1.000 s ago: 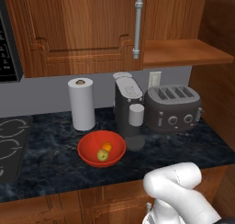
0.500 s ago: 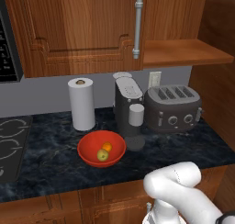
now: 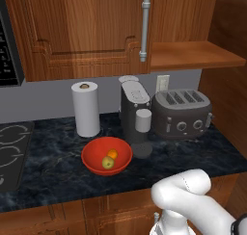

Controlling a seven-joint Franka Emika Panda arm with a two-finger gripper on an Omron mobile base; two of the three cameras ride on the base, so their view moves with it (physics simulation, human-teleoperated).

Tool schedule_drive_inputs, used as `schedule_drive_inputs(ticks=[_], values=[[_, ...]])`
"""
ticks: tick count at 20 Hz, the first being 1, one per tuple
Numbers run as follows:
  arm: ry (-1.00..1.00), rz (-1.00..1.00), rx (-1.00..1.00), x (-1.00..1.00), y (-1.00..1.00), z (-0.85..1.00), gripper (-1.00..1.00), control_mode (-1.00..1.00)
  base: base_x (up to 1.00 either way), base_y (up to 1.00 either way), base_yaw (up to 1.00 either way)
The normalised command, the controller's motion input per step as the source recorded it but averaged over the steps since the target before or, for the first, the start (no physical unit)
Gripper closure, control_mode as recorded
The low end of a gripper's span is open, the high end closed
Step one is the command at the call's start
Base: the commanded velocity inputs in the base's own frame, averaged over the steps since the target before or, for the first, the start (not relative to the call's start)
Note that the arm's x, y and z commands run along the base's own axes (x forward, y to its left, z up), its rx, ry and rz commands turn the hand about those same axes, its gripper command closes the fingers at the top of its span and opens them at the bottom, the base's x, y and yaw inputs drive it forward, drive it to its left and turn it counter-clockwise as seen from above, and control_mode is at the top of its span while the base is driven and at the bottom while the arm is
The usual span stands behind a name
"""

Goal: Open the cabinet. Pick the apple and tangerine from the cabinet and place them into the bowl. Then close the cabinet.

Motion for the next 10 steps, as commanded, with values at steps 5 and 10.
schedule_drive_inputs(ticks=[5, 10], values=[[0.00, 0.07, 0.00, 0.44, -0.04, -0.14, -1.00, -1.00, 0.00, 0.00, 0.00], [0.00, 0.07, 0.00, 0.28, -0.19, -0.10, -1.00, -1.00, 0.00, 0.00, 0.00]])
